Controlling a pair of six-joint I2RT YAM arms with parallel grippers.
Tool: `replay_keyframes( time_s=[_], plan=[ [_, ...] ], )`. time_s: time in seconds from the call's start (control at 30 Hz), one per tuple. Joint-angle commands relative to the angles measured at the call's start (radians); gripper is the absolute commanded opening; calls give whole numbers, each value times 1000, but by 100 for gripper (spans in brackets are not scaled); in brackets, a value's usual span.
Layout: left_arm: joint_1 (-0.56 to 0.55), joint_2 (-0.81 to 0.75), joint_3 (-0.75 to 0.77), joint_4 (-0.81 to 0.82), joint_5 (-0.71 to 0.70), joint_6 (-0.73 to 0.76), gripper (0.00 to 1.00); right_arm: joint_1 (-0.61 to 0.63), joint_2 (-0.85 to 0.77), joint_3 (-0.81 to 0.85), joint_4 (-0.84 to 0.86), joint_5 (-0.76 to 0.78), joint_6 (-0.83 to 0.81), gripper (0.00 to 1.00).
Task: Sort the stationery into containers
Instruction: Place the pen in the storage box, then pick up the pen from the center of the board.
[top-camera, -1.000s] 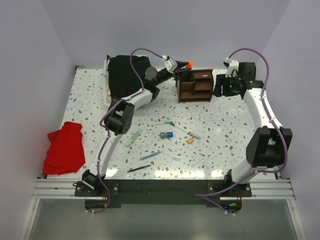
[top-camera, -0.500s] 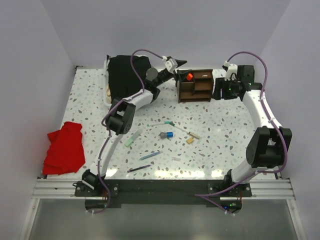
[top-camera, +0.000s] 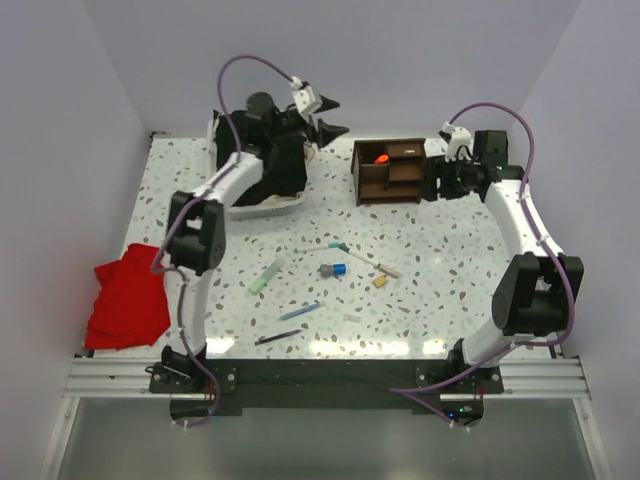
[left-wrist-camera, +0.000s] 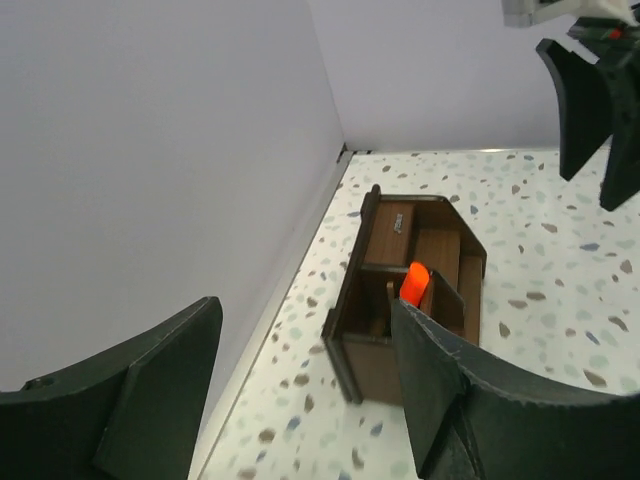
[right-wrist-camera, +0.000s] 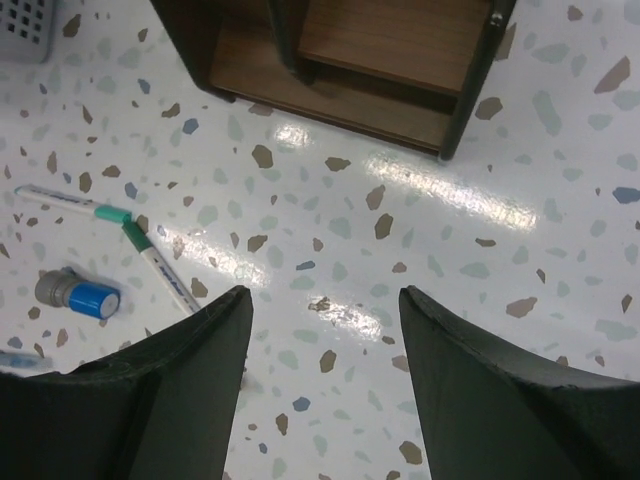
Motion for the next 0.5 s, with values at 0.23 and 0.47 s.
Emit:
replay_keyframes(
  time_s=[0.23,0.47],
  plan=[
    [16,-706,-477,-1045,-129,732,73,113,-74,-37,1,-52,-223,66],
    [33,-989,-796,-1129,-391,737,66,166,-101,-48,-73,-197,-430,65]
  ],
)
